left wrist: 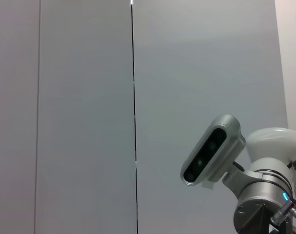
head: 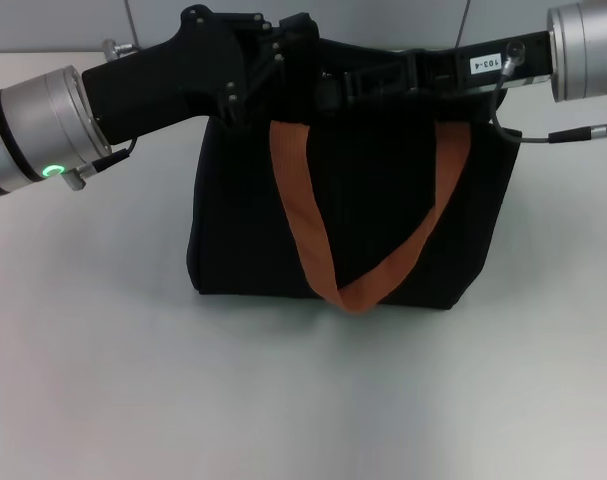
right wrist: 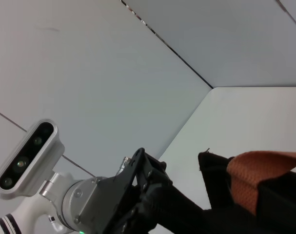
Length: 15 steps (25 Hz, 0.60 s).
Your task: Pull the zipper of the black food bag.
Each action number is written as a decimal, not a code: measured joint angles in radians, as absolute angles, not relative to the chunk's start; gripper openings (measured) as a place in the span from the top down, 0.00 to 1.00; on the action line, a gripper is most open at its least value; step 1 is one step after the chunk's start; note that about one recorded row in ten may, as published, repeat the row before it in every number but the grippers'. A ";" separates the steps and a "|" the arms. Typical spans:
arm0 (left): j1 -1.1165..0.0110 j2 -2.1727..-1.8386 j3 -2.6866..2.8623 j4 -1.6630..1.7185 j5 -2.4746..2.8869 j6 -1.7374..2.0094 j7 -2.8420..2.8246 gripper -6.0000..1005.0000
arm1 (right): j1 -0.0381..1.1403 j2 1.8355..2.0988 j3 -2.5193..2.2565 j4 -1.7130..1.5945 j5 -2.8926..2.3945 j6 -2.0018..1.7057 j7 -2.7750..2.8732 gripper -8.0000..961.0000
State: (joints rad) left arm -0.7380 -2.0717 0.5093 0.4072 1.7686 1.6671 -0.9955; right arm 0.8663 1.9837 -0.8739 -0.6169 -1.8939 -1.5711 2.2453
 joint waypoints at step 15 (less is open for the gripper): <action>-0.738 -2.071 0.511 0.406 1.768 1.674 -0.996 0.96 | 0.857 1.996 -0.873 -0.617 -1.890 -1.558 2.217 0.87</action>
